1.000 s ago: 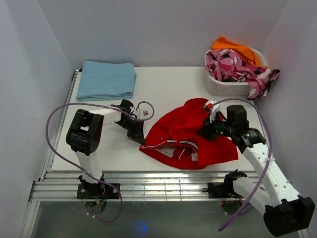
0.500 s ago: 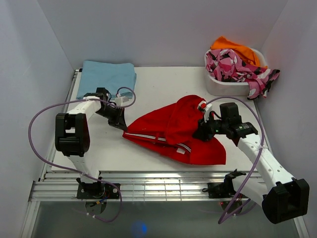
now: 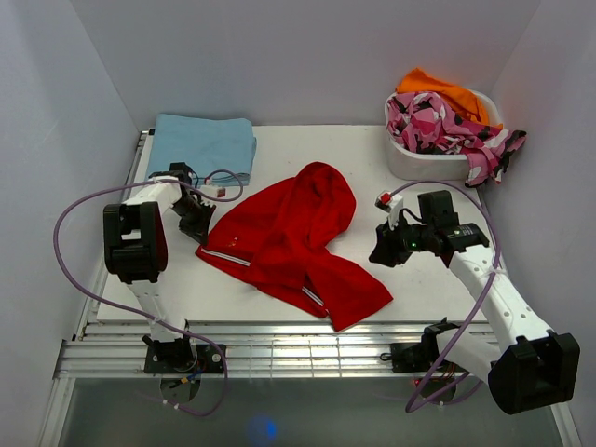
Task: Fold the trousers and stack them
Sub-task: Move the trousers to the center of the board, then flatten the trousers out
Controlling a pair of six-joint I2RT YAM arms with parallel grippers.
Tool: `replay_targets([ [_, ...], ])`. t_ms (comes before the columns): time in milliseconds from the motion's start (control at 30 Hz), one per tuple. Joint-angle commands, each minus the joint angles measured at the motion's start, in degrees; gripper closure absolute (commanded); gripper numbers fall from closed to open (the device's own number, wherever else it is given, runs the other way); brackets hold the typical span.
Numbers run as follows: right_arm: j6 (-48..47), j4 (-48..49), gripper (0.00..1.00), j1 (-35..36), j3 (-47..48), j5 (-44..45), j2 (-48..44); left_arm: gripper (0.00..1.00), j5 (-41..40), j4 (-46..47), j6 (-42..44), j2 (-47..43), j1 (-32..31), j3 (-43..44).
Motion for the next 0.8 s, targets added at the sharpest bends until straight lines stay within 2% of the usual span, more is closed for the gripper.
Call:
replay_targets([
  [0,2.49,5.72,0.36,1.35,2.22,2.14,0.57,1.0,-2.37,1.05,2.0,-1.08,-0.15,1.29],
  [100,5.66,11.6,0.08,4.85,3.62,5.04,1.97,1.0,-0.44,0.69,1.56,-1.52,-0.24,0.67],
  [167,5.49,13.73,0.07,7.41,6.87,8.39,3.73,1.0,0.09,0.78,1.12,-1.52,-0.24,-0.2],
  [367,8.2,14.35,0.06,19.19,17.41,14.63,17.61,1.0,1.14,1.31,-0.99,-1.52,-0.24,-1.09],
  [467,13.28,14.79,0.05,22.54,19.96,11.75,25.15,1.0,1.5,1.31,-1.34,-2.13,-0.33,-1.0],
  [633,17.35,16.64,0.09,24.56,21.91,8.84,31.94,1.0,1.5,1.57,-1.25,-3.36,-0.24,-2.05],
  [700,17.44,16.64,0.14,25.7,22.61,8.75,34.39,1.0,1.41,1.75,-1.16,-3.89,-0.24,-2.75],
  [767,17.44,16.38,0.26,26.41,22.96,7.96,36.15,1.0,1.23,2.01,-0.99,-4.07,-0.33,-3.11],
])
